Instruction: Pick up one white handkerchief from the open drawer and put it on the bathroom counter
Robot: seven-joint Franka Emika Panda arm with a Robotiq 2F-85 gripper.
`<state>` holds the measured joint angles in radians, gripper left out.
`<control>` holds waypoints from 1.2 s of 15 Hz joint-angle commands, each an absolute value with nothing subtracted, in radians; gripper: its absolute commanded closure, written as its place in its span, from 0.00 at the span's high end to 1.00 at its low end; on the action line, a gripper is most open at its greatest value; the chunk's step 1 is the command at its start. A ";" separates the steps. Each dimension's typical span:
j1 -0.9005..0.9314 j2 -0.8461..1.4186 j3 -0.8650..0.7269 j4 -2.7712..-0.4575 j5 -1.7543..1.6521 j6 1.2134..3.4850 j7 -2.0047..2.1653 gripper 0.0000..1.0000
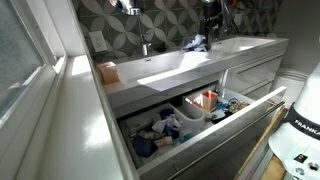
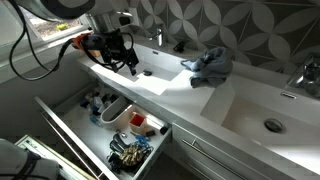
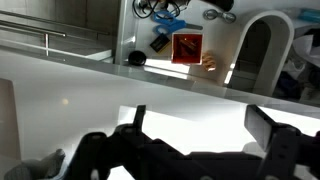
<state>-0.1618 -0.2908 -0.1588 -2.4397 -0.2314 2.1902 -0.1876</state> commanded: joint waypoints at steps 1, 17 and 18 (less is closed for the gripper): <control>-0.106 -0.446 -0.080 -2.553 -0.252 2.156 -0.159 1.00; 0.159 -0.544 0.168 -2.621 -0.047 1.904 0.085 1.00; 0.158 -0.544 0.167 -2.621 -0.047 1.904 0.084 1.00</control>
